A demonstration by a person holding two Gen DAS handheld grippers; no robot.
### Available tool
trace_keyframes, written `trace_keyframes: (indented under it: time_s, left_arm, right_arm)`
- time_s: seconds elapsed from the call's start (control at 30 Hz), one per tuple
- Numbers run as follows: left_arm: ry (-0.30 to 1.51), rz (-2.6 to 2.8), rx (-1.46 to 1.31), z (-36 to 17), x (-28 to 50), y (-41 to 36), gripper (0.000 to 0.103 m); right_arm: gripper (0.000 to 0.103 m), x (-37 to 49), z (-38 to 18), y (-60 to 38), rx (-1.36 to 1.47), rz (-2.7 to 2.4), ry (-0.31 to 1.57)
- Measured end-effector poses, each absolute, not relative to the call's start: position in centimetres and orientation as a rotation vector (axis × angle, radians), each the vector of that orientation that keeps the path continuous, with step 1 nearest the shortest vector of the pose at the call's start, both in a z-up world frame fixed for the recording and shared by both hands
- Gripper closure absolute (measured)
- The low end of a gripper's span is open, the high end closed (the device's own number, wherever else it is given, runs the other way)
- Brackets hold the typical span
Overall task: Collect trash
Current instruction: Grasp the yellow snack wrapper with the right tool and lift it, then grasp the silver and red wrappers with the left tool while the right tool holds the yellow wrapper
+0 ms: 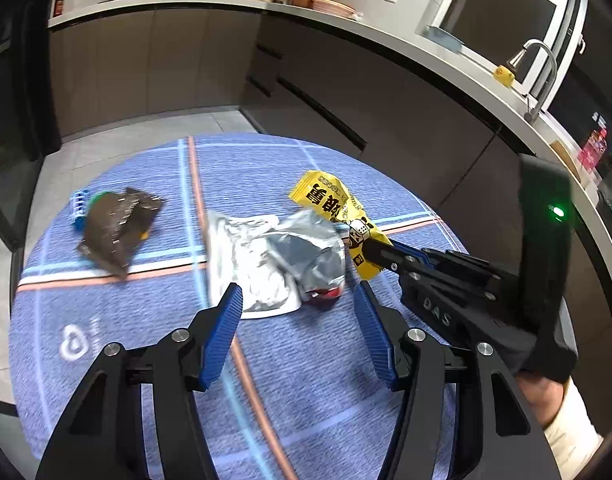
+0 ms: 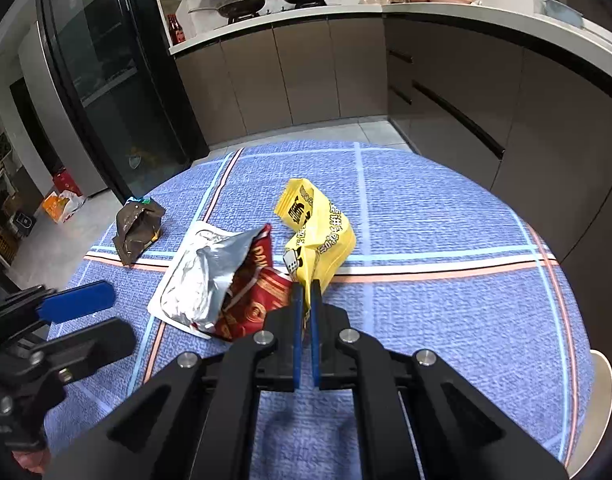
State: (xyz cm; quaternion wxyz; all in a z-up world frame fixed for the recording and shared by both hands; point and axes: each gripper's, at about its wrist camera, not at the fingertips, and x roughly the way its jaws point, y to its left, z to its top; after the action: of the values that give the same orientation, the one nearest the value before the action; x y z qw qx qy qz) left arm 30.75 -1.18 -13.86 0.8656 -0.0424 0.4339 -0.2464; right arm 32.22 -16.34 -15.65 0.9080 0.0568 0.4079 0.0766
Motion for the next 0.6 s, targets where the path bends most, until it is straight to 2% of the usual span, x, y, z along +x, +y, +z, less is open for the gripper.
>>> trace_keyframes:
  time_s: [0.1, 0.17, 0.3, 0.33, 0.37, 0.4, 0.53, 0.6]
  left_arm:
    - [0.919, -0.525, -0.088, -14.0, 31.5, -2.5, 0.047]
    - [0.917, -0.525, -0.072, -14.1, 31.9, -3.2, 0.038]
    - [0.932, -0.497, -0.018, -15.2, 32.8, -5.2, 0.038]
    - [0.935, -0.488, -0.004, -15.4, 33.0, -5.5, 0.044]
    - [0.936, -0.481, 0.009, -15.5, 33.3, -5.7, 0.056]
    - [0.943, -0.471, 0.023, -15.8, 33.5, -5.9, 0.060]
    - [0.972, -0.453, 0.002, -16.5, 34.2, -5.8, 0.063]
    - [0.972, -0.447, 0.000, -16.5, 34.5, -5.8, 0.067]
  right_arm:
    - [0.098, 31.5, -15.3, -17.1, 0.117, 0.145, 0.829]
    - [0.098, 30.9, -15.3, -17.6, 0.117, 0.135, 0.825]
    - [0.098, 29.8, -15.2, -18.9, 0.145, 0.121, 0.820]
    - [0.098, 29.7, -15.2, -19.1, 0.147, 0.119, 0.820]
    - [0.098, 29.4, -15.3, -19.3, 0.151, 0.120, 0.820]
    - [0.098, 29.2, -15.3, -19.6, 0.156, 0.121, 0.821]
    - [0.098, 28.8, -15.2, -20.0, 0.170, 0.124, 0.818]
    - [0.098, 28.7, -15.2, -20.2, 0.178, 0.126, 0.817]
